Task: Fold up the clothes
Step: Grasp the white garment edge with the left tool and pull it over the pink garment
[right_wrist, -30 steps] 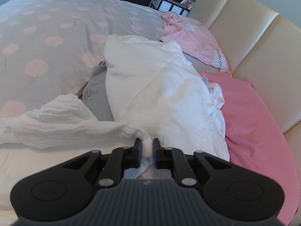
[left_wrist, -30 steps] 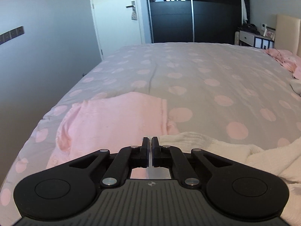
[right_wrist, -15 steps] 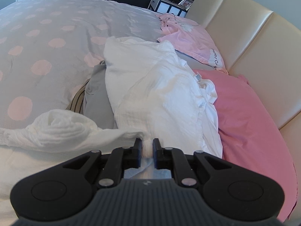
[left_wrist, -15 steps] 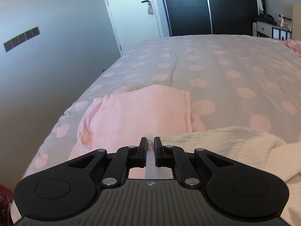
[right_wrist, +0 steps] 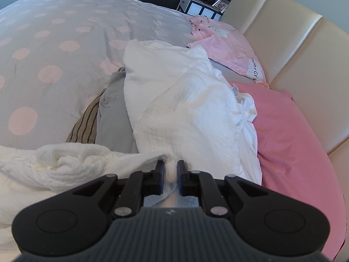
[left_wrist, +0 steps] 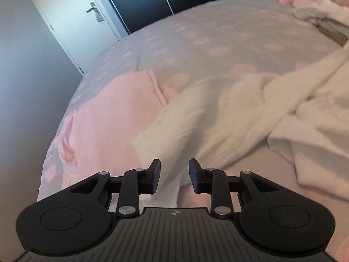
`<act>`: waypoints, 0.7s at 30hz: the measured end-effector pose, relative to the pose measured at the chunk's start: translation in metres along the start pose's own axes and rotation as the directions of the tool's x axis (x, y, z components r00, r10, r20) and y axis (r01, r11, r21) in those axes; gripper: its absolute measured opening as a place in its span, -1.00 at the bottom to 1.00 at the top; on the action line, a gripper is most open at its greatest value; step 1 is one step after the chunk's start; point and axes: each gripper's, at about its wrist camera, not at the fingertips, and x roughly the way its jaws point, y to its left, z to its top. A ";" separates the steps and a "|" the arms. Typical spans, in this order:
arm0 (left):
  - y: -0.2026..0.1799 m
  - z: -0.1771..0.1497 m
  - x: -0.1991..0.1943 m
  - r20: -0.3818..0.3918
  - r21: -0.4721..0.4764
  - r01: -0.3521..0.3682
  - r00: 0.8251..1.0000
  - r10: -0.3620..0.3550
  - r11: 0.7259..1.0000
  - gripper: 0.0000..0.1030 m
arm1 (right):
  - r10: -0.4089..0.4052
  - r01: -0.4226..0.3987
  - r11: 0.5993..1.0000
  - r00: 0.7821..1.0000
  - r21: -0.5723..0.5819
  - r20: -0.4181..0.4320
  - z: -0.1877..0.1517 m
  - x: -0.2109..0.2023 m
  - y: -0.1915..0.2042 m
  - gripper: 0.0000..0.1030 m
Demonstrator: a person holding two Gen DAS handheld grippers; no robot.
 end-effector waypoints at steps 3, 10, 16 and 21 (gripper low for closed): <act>-0.010 -0.011 0.024 -0.074 0.049 -0.005 0.997 0.009 0.999 -0.47 | -0.003 0.003 1.000 1.000 -0.002 -0.002 0.000 0.001 0.001 -0.74; -0.010 -0.017 0.070 -0.184 0.073 -0.094 0.977 0.106 0.993 -0.60 | -0.013 0.013 1.000 1.000 -0.011 -0.013 0.001 0.004 0.004 -0.74; 0.013 -0.010 0.040 -0.138 -0.052 -0.115 0.985 0.107 0.992 -0.98 | -0.013 0.013 1.000 1.000 -0.016 -0.015 0.002 0.003 0.003 -0.74; 0.049 -0.002 -0.022 -0.010 -0.237 -0.156 0.987 0.158 0.959 -0.98 | -0.009 0.009 1.000 1.000 -0.004 0.007 -0.002 -0.015 -0.005 -0.75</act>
